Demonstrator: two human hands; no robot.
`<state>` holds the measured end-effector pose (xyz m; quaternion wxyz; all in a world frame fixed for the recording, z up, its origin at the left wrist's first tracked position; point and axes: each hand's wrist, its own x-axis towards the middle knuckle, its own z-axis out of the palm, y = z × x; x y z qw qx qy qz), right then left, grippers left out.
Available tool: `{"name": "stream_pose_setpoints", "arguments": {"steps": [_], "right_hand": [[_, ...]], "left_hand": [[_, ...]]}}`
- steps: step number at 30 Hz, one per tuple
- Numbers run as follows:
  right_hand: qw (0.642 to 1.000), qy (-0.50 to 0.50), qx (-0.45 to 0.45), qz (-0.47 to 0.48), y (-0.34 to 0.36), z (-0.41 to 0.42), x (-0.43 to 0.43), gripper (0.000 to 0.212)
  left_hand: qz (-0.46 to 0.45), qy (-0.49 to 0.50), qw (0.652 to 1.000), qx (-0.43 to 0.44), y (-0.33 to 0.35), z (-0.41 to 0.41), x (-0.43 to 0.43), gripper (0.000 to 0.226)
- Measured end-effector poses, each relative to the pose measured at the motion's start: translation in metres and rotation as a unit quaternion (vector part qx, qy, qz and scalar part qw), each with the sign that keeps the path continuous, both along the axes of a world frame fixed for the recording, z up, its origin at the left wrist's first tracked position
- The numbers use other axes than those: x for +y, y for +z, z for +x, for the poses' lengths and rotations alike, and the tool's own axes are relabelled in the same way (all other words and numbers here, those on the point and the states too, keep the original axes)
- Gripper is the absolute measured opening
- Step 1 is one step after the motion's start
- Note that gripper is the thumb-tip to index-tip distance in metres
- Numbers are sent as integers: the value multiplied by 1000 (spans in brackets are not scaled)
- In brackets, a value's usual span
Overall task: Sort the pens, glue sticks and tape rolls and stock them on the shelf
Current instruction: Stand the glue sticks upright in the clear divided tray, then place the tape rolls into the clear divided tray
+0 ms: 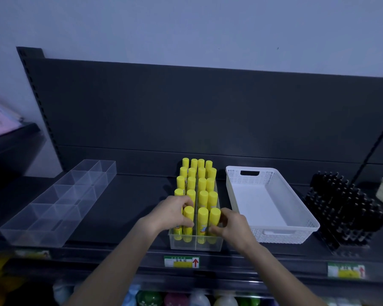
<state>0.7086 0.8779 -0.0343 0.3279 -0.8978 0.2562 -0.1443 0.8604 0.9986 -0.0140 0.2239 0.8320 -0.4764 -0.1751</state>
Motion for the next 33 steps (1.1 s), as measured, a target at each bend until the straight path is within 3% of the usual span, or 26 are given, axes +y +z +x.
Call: {"name": "stream_pose_setpoints", "arguments": {"steps": [6, 8, 11, 13, 16, 17, 21, 26, 30, 33], "right_hand": [[1000, -11, -21, 6, 9, -7, -3, 38], [998, -34, -39, -24, 15, -18, -7, 38], [991, -105, -48, -61, 16, -45, -28, 36], [988, -134, 4, -72, 11, -65, -45, 41], [958, -125, 181, -185, -2, -85, -61, 48], [947, -128, 203, -215, -5, -87, -64, 46], [953, -132, 145, -230, -2, -93, -71, 26], [972, -78, 59, -214, 0, -139, -54, 23], [986, -38, 38, -157, 11, -197, -49, 29], [984, -100, -53, -137, 26, -236, -63, 37]], "left_hand": [[-18, -1, 996, -84, 10, -8, 7, 54], [-69, 3, 990, -119, 18, -16, 9, 49], [-176, -3, 982, -71, 25, -35, 4, 34], [-208, -26, 977, -41, 26, -55, -6, 23], [-224, -65, 972, -4, 19, -85, -22, 21], [-227, -67, 971, 16, 16, -95, -28, 23], [-193, -8, 974, 122, 8, -131, -45, 26], [-95, 142, 960, 221, 5, -154, -71, 39], [-36, 167, 981, 87, 2, -189, -87, 18], [-91, 197, 976, 10, 0, -218, -79, 15]]}}
